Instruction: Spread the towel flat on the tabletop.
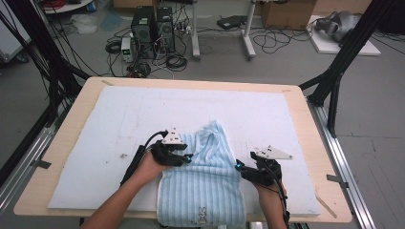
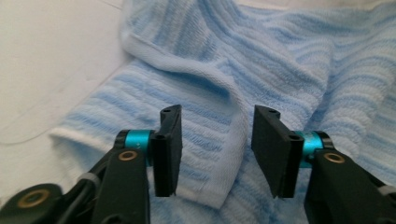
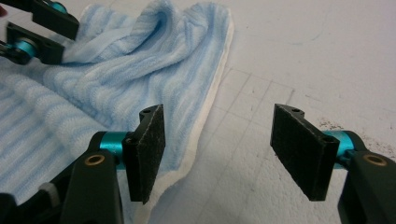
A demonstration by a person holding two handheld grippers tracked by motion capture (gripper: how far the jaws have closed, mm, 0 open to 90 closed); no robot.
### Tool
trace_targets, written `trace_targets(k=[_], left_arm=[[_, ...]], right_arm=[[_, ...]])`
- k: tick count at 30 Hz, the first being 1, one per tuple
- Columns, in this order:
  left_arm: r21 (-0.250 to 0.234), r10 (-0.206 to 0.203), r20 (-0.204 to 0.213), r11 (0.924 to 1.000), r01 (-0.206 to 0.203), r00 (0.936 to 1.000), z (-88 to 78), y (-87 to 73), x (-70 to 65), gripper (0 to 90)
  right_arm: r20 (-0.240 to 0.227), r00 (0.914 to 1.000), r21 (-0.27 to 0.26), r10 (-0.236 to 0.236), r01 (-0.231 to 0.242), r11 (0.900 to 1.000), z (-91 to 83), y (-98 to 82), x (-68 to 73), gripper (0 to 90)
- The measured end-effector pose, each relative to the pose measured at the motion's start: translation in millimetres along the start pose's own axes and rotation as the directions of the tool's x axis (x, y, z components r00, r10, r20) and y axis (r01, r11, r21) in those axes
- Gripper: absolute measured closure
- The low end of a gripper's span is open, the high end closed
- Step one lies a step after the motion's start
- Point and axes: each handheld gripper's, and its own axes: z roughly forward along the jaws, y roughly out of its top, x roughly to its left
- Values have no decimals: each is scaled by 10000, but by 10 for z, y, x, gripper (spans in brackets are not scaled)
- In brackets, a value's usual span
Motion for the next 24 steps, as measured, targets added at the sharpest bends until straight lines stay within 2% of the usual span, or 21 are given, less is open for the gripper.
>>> trace_targets(k=[2, 4, 5, 7, 10, 11, 13, 15, 16, 17, 20, 21, 22, 23, 24], left_arm=[[233, -32, -105, 9997, 34, 9999, 44, 10, 10, 675], [50, -53, -229, 10000, 54, 9997, 48, 23, 35, 829], [-62, -244, -320, 9997, 242, 9992, 43, 32, 56, 861], [-283, -494, -552, 9985, 478, 9973, 19, 39, 115, 866], [-641, -1107, -965, 9924, 1048, 9892, -38, 46, 261, 869], [-781, -1337, -1160, 9891, 1251, 9842, -65, 54, 324, 869], [-1284, -1967, -1580, 9757, 1774, 9676, -108, 54, 450, 870], [-1332, -2519, -1811, 9640, 2300, 9507, -114, 8, 578, 872], [-1322, -2960, -1872, 9524, 2746, 9366, -103, -43, 662, 872], [-1311, -3158, -1911, 9466, 2947, 9294, -97, -72, 710, 872], [-1719, -3729, -2197, 9244, 3405, 9015, -75, -139, 832, 873], [-1735, -3793, -2261, 9220, 3461, 8972, -67, -148, 856, 873], [-1563, -3777, -2244, 9238, 3494, 8983, -58, -139, 877, 873], [-1554, -3685, -2300, 9276, 3398, 9007, -52, -122, 889, 873], [-1659, -3668, -2332, 9275, 3349, 9006, -52, -100, 899, 873]], right_arm=[[-36, 10000, -5, 6, -6, 10000, 8, 0, -8, 350], [-74, 10000, -2, 25, -25, 10000, 18, 1, -14, 349], [-110, 9999, -8, 25, -25, 10000, 27, 4, -18, 349], [-138, 9999, 7, 30, -30, 10000, 43, 8, -23, 349], [-223, 9997, 31, 52, -51, 10000, 88, 26, -26, 349], [-266, 9996, 44, 42, -41, 10000, 105, 33, -28, 349], [-333, 9994, 83, 32, -29, 10000, 141, 51, -20, 349], [-389, 9992, 80, 11, -7, 10000, 181, 73, -10, 349], [-412, 9991, 88, 26, -22, 10000, 197, 82, -5, 349], [-458, 9989, 135, 27, -21, 9999, 224, 96, 4, 349], [-487, 9988, 282, -51, 65, 9996, 295, 138, 16, 350], [-487, 9988, 322, -71, 87, 9994, 320, 159, 14, 350], [-491, 9988, 377, -61, 80, 9993, 342, 187, 8, 350], [-493, 9987, 373, -99, 117, 9992, 364, 209, 0, 352], [-433, 9990, 385, -137, 154, 9991, 394, 245, -13, 360]])
